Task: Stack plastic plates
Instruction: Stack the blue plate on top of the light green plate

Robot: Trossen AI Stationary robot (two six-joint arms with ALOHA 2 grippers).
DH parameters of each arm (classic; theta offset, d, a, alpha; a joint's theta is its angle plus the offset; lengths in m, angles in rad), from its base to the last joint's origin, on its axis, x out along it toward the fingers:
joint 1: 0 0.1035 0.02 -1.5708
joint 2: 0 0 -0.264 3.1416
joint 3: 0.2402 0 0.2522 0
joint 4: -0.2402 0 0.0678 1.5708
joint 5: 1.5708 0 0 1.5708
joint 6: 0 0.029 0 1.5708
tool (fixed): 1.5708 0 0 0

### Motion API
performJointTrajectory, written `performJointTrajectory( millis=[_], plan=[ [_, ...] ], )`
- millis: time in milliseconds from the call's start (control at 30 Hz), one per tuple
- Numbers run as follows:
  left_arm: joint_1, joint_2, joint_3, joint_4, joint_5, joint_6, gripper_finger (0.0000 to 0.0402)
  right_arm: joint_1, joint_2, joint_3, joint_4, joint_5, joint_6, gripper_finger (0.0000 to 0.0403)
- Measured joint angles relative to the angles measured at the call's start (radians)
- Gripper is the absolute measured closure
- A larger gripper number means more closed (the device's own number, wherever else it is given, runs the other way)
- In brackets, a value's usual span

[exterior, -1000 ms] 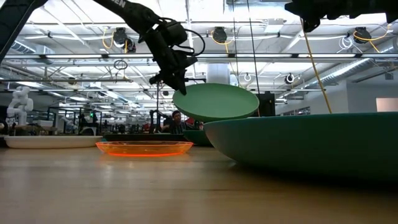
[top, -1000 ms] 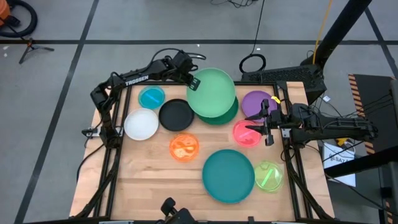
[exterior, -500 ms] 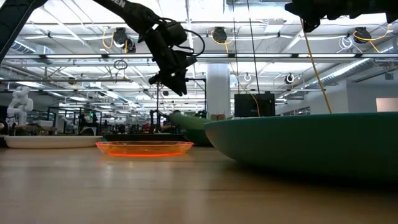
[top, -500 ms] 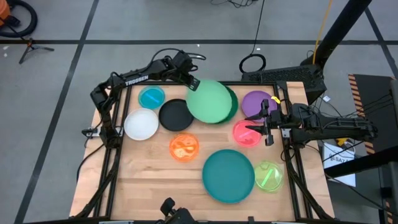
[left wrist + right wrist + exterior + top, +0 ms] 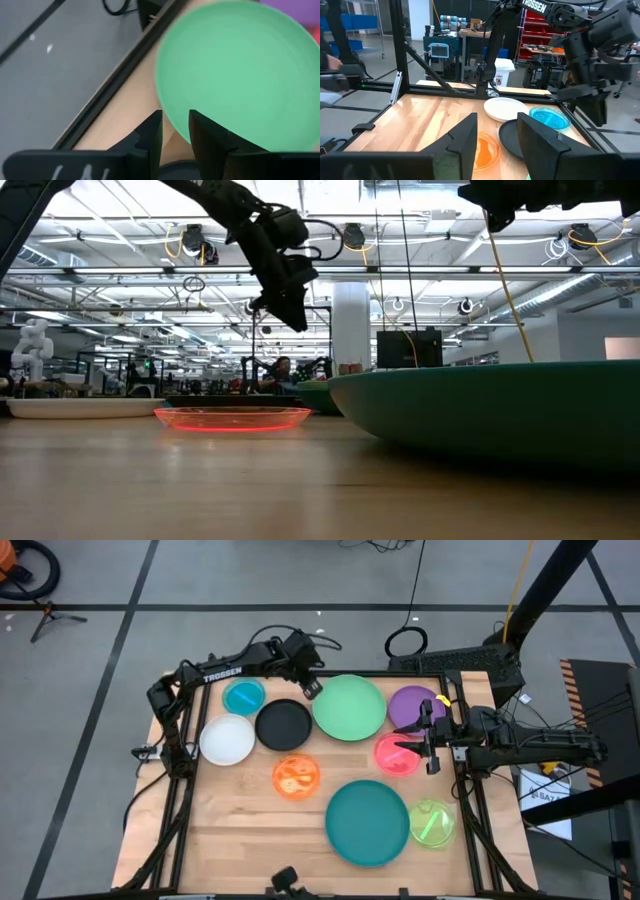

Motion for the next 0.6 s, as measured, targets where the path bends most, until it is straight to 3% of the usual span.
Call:
performJointTrajectory(
  millis=[200, 600],
  plan=[
    [-0.098, 0.007, 0.000, 0.004, 0.000, 0.135, 0.0302, 0.000, 0.000, 0.000, 0.000, 0.000, -0.003, 0.0273],
    [-0.338, 0.003, -0.003, -0.053, -0.013, 0.222, 0.0302, 0.000, 0.000, 0.000, -0.029, 0.000, -0.003, 0.0273]
  ],
)
